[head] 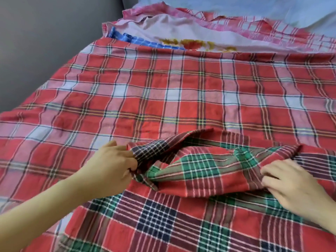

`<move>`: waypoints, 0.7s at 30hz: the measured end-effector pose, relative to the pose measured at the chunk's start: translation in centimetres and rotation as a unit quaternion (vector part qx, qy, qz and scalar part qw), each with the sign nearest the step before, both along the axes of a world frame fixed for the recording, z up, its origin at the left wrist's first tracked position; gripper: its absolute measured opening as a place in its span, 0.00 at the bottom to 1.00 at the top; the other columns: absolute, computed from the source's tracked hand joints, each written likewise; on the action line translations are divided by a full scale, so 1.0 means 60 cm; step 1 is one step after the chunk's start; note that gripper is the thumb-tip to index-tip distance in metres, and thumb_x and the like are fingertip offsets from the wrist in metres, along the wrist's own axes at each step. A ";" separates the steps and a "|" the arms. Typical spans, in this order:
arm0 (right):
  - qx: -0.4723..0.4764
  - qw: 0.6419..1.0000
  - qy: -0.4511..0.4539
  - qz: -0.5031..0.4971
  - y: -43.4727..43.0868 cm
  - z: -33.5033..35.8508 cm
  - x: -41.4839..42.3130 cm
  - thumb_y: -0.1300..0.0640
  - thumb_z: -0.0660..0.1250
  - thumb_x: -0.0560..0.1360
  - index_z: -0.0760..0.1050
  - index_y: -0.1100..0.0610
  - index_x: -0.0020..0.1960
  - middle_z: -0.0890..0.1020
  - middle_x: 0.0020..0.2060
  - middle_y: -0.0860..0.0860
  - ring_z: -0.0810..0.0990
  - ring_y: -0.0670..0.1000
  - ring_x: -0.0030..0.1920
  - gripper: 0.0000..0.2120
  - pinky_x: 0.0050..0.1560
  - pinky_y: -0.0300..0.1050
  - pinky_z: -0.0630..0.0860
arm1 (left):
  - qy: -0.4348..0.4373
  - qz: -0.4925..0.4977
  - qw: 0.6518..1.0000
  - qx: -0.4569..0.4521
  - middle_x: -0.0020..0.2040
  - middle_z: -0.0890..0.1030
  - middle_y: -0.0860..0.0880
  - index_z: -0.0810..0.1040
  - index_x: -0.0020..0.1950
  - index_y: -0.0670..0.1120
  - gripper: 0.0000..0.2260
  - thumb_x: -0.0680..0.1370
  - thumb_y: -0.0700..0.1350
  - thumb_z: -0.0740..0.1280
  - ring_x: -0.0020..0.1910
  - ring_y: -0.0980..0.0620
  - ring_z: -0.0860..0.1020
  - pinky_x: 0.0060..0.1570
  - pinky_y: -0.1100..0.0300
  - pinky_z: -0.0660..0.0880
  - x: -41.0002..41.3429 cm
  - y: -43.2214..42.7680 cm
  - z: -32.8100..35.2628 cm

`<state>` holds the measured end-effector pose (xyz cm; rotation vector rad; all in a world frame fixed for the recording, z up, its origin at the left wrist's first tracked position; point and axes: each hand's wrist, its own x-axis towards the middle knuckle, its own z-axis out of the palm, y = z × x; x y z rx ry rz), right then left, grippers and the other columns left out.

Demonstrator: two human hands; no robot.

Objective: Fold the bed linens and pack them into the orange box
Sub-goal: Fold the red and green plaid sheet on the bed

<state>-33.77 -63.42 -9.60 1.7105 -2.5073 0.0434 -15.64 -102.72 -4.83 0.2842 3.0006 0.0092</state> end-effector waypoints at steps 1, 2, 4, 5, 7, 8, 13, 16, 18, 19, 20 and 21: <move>0.025 0.999 -0.018 0.004 -0.002 0.001 0.008 0.60 0.59 0.67 0.75 0.54 0.32 0.80 0.40 0.50 0.76 0.55 0.42 0.08 0.44 0.48 0.66 | 0.005 0.052 0.999 -0.009 0.24 0.72 0.55 0.73 0.26 0.50 0.12 0.68 0.50 0.57 0.25 0.52 0.72 0.31 0.61 0.64 0.002 0.008 -0.013; 0.043 0.998 -0.039 -0.001 -0.008 0.002 0.015 0.60 0.60 0.63 0.74 0.52 0.31 0.80 0.41 0.49 0.76 0.54 0.44 0.06 0.45 0.48 0.66 | 0.025 0.107 0.994 -0.021 0.21 0.69 0.54 0.69 0.23 0.49 0.17 0.71 0.52 0.57 0.21 0.51 0.70 0.29 0.63 0.63 0.000 0.020 -0.023; 0.033 0.996 -0.079 -0.025 -0.027 0.013 0.024 0.60 0.58 0.59 0.72 0.50 0.29 0.80 0.39 0.47 0.78 0.53 0.43 0.07 0.46 0.47 0.65 | 0.074 0.191 0.978 -0.045 0.19 0.63 0.53 0.61 0.22 0.48 0.24 0.75 0.56 0.60 0.18 0.52 0.61 0.23 0.66 0.57 -0.017 0.049 -0.032; 0.000 0.995 -0.095 -0.040 -0.038 0.018 0.027 0.60 0.56 0.59 0.72 0.52 0.28 0.79 0.36 0.47 0.78 0.54 0.40 0.07 0.45 0.47 0.65 | 0.072 0.223 0.970 -0.063 0.21 0.61 0.53 0.60 0.22 0.47 0.26 0.77 0.57 0.59 0.19 0.52 0.59 0.23 0.65 0.54 -0.030 0.064 -0.036; -0.089 0.985 -0.118 -0.087 -0.072 0.034 0.031 0.61 0.55 0.61 0.74 0.55 0.29 0.78 0.31 0.48 0.78 0.55 0.36 0.09 0.43 0.45 0.67 | 0.002 0.287 0.953 -0.093 0.25 0.63 0.52 0.61 0.25 0.47 0.26 0.78 0.62 0.54 0.23 0.53 0.62 0.24 0.62 0.56 -0.047 0.090 -0.051; -0.127 0.977 -0.125 -0.113 -0.093 0.041 0.031 0.61 0.55 0.63 0.76 0.56 0.32 0.79 0.32 0.48 0.78 0.55 0.37 0.11 0.43 0.46 0.69 | -0.039 0.309 0.945 -0.100 0.26 0.65 0.52 0.63 0.27 0.47 0.26 0.77 0.64 0.53 0.24 0.53 0.63 0.24 0.62 0.57 -0.053 0.101 -0.057; -0.107 0.978 -0.145 -0.107 -0.221 0.050 0.039 0.46 0.56 0.74 0.82 0.53 0.48 0.84 0.44 0.47 0.79 0.53 0.48 0.19 0.49 0.49 0.71 | -0.153 0.382 0.911 -0.020 0.30 0.67 0.51 0.66 0.33 0.45 0.23 0.77 0.62 0.60 0.32 0.48 0.72 0.30 0.60 0.66 -0.060 0.097 -0.074; 0.018 0.979 -0.167 -0.111 -0.279 0.040 0.051 0.46 0.54 0.79 0.80 0.52 0.55 0.82 0.52 0.46 0.75 0.52 0.56 0.18 0.56 0.49 0.65 | -0.126 0.413 0.901 0.031 0.29 0.66 0.51 0.63 0.31 0.45 0.20 0.78 0.54 0.63 0.38 0.44 0.75 0.35 0.59 0.68 -0.053 0.085 -0.067; 0.075 0.973 -0.167 -0.142 -0.299 0.032 0.056 0.48 0.55 0.80 0.76 0.53 0.60 0.79 0.57 0.48 0.71 0.52 0.60 0.16 0.60 0.49 0.62 | -0.122 0.392 0.912 0.001 0.30 0.65 0.51 0.62 0.31 0.46 0.18 0.77 0.48 0.63 0.36 0.46 0.72 0.35 0.59 0.67 -0.051 0.092 -0.060; 0.079 0.971 -0.160 -0.156 -0.306 0.029 0.057 0.49 0.55 0.81 0.74 0.53 0.62 0.78 0.58 0.49 0.71 0.53 0.61 0.16 0.61 0.50 0.62 | -0.128 0.378 0.917 -0.013 0.31 0.65 0.51 0.62 0.31 0.45 0.16 0.77 0.44 0.63 0.37 0.47 0.70 0.36 0.59 0.67 -0.053 0.099 -0.055; 0.070 0.970 -0.157 -0.170 -0.311 0.027 0.055 0.50 0.54 0.81 0.72 0.54 0.65 0.77 0.59 0.50 0.71 0.54 0.61 0.17 0.61 0.50 0.62 | -0.130 0.367 0.921 -0.017 0.32 0.66 0.50 0.63 0.33 0.44 0.13 0.76 0.41 0.62 0.37 0.46 0.71 0.36 0.58 0.67 -0.055 0.105 -0.048; 0.054 0.968 -0.160 -0.185 -0.315 0.027 0.052 0.51 0.54 0.82 0.67 0.54 0.69 0.77 0.60 0.50 0.72 0.55 0.61 0.18 0.60 0.51 0.63 | -0.127 0.361 0.924 -0.014 0.34 0.69 0.49 0.65 0.35 0.44 0.11 0.76 0.41 0.62 0.39 0.45 0.72 0.37 0.58 0.68 -0.060 0.105 -0.038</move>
